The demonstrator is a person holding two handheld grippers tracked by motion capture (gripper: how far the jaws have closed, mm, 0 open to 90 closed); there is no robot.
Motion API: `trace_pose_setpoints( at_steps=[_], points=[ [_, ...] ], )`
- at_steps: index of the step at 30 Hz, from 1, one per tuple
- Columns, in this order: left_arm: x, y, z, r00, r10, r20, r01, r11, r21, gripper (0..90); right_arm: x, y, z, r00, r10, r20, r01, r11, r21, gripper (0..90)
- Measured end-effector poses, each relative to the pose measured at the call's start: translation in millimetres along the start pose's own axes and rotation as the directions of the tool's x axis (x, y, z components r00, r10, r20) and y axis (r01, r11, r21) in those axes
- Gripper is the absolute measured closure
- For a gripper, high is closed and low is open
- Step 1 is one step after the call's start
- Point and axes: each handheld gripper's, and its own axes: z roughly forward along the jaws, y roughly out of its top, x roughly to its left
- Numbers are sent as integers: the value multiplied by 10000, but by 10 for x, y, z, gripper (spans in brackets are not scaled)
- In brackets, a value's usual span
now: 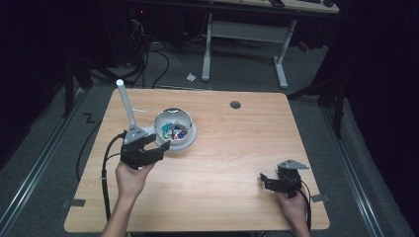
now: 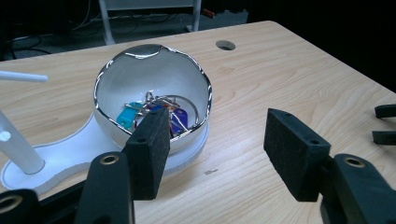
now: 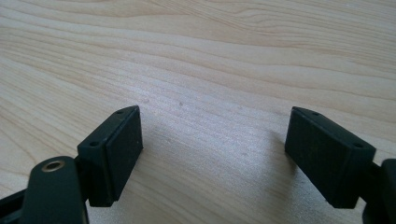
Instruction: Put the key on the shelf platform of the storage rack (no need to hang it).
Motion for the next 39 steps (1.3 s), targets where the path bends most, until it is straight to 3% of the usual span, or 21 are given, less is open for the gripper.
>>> trace_pose_setpoints(
  at_steps=[29,34,36,39],
  points=[
    [307,-76,-84,9989,-281,-367,278,9996,-72,399,1,1,1,10000,5,17,-5,10000,0,191],
    [360,-87,-85,9982,-457,-399,462,9989,125,399,1,1,1,10000,8,18,-8,10000,2,191],
    [372,-81,-98,9957,-829,-414,839,9962,230,397,1,2,1,10000,11,20,-11,10000,2,191],
    [395,-99,-101,9962,-797,-345,806,9964,264,397,1,1,1,10000,12,20,-12,10000,2,191]
  ],
)
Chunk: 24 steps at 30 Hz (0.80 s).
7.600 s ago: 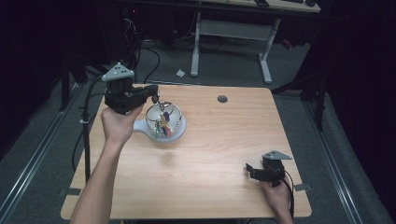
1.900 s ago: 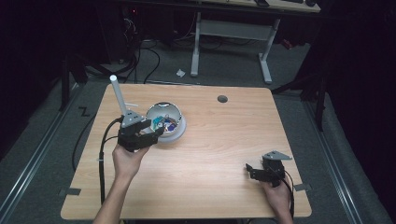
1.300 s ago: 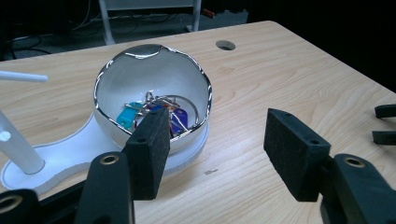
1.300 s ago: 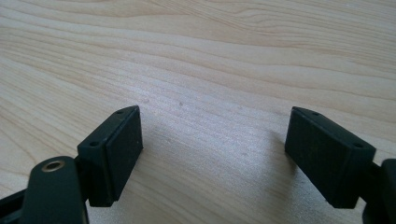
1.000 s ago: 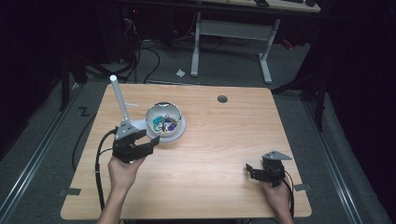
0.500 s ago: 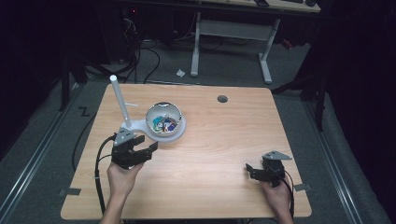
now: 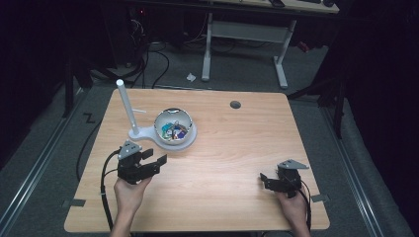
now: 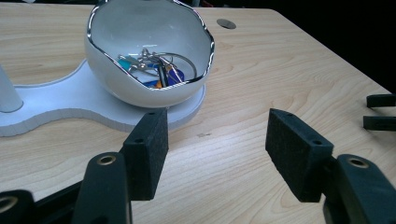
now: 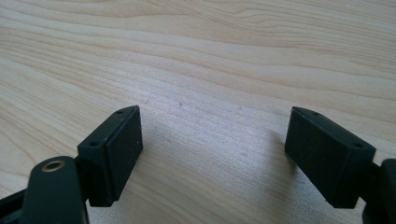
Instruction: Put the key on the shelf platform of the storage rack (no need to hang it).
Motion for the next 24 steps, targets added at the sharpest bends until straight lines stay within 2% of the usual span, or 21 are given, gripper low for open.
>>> trace_pose_setpoints(
  at_steps=[1,8,11,16,17,21,22,24],
  points=[
    [1,-7,2,9999,-121,-42,122,9999,27,397,0,0,0,10000,-4,4,4,10000,0,191],
    [45,-51,27,9999,-84,-128,85,9999,104,397,0,0,0,10000,-1,5,1,10000,0,191],
    [87,-122,55,9994,-113,-329,120,9997,199,397,0,0,0,10000,-3,4,3,10000,-1,191],
    [136,-194,100,9987,37,-511,-19,9994,346,395,0,0,0,10000,-3,4,3,10000,0,191],
    [131,-208,104,9980,-168,-617,191,9992,362,395,0,0,0,10000,-2,5,2,10000,0,191],
    [181,-272,130,9975,-36,-703,72,9987,514,394,0,0,0,10000,-5,4,5,10000,-1,191],
    [190,-296,143,9965,-181,-812,228,9981,577,394,0,0,0,10000,-4,0,4,10000,0,191],
    [220,-337,170,9950,-204,-982,277,9969,734,393,0,0,0,10000,-3,5,3,10000,-2,191]
  ],
)
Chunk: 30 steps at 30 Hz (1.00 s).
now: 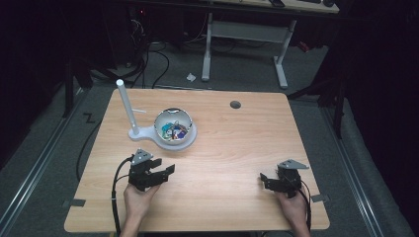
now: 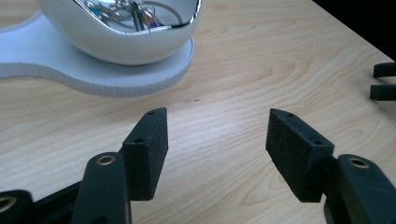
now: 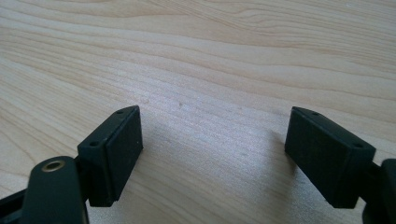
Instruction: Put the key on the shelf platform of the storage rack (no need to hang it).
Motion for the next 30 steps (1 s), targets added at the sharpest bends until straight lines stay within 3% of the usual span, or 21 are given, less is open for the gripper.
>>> trace_pose_setpoints(
  at_steps=[3,6,10,12,15,21,24,26,30],
  points=[
    [44,-31,28,9997,253,-16,-253,9997,43,389,0,0,0,10000,-1,0,1,10000,2,191],
    [56,-58,38,9998,149,-95,-148,9998,90,386,0,0,0,10000,-2,-2,2,10000,1,191],
    [97,-103,72,9992,298,-253,-293,9994,175,384,0,0,0,10000,0,-1,0,10000,1,191],
    [131,-138,101,9976,583,-365,-577,9982,169,384,0,0,0,10000,0,-1,0,10000,3,191],
    [138,-153,106,9979,456,-458,-447,9988,204,383,0,0,0,10000,1,1,-1,10000,1,191],
    [169,-222,145,9968,531,-589,-517,9983,249,382,-1,0,0,10000,-5,4,5,10000,7,191],
    [187,-261,174,9950,800,-604,-788,9966,226,381,0,0,0,10000,-5,6,5,10000,5,191],
    [183,-276,178,9954,677,-672,-664,9976,214,381,-1,1,0,10000,-5,6,5,10000,4,191],
    [212,-357,215,9915,1086,-717,-1076,9940,182,379,-1,1,0,10000,-4,7,4,10000,3,192]
  ],
)
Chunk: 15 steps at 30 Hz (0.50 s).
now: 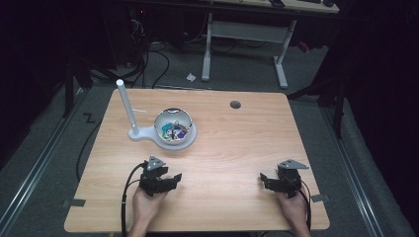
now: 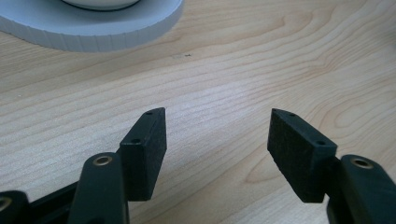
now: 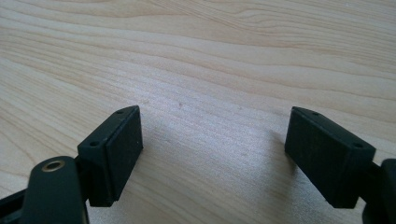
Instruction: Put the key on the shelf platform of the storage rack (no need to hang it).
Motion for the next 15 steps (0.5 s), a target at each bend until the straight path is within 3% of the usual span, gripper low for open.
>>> trace_pose_setpoints(
  at_steps=[7,15],
  points=[
    [40,-144,89,9984,505,-246,-512,9983,-290,379,0,0,0,10000,-1,0,1,10000,0,191],
    [53,-224,161,9971,715,-245,-729,9956,-582,378,0,0,0,10000,1,1,-1,10000,1,191]
  ],
)
